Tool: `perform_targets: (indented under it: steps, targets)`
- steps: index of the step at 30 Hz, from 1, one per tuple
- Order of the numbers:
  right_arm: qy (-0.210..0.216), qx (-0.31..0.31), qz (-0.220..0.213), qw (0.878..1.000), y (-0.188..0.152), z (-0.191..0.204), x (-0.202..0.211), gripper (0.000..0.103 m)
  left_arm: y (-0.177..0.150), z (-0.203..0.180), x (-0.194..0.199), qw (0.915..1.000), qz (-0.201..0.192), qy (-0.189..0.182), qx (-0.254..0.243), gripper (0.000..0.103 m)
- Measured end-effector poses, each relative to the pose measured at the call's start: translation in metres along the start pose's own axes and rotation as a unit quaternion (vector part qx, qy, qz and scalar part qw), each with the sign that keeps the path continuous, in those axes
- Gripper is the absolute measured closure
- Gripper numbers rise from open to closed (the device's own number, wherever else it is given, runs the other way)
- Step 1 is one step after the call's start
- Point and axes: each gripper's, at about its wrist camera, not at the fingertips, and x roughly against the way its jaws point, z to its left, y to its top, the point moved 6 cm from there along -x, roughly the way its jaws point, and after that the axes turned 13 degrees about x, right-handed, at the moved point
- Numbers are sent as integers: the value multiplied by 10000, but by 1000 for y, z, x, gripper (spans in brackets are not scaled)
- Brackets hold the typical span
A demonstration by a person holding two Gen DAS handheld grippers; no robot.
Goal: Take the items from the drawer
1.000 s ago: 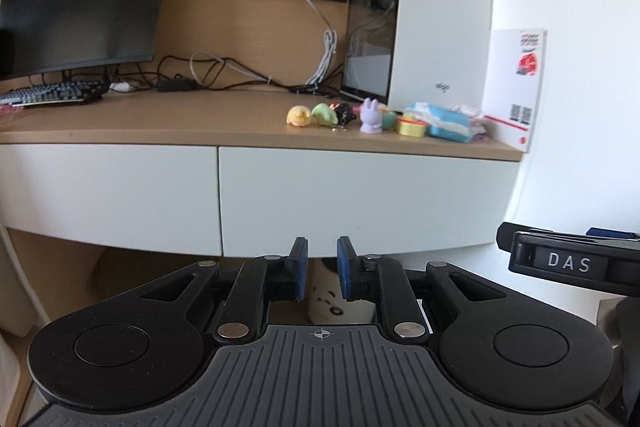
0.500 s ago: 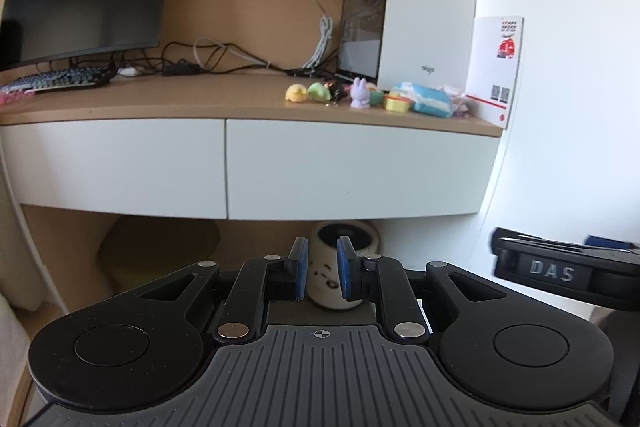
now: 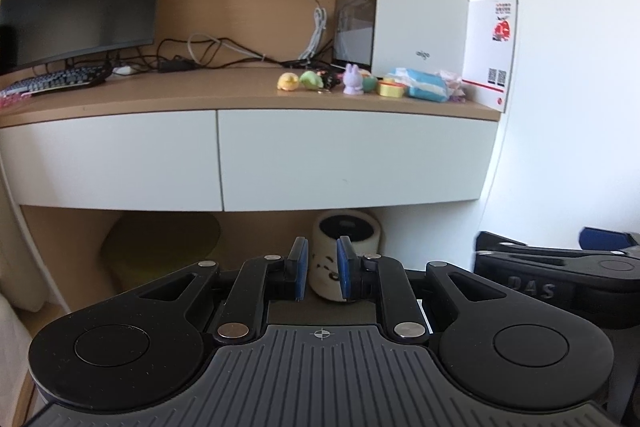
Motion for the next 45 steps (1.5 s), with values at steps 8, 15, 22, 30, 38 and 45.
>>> perform_targets:
  steps: [8, 15, 22, 30, 38, 45]
  targets:
    - [-9, 28, 121, 9999, -6, 7, -3, 0, -3, -2, -1, 10000, 32, -5, -46, 85]
    - [-3, -10, 121, 9999, -5, 6, -2, 0, -5, -5, -3, 9999, 79, -33, -76, 85]
    - [27, -28, 142, 9999, -6, 6, -3, 0, -5, -5, -3, 9999, 86, -27, -76, 85]
    - [19, -56, 162, 9999, -7, 4, -4, 0, -6, -4, -4, 9999, 100, -26, -77, 85]
    - [41, -73, 192, 9998, -8, 4, -5, 0, -7, -4, -5, 9999, 105, -21, -74, 85]
    - [45, -72, 210, 9997, -10, 5, -5, 0, -10, -3, -7, 9999, 136, -8, -61, 85]
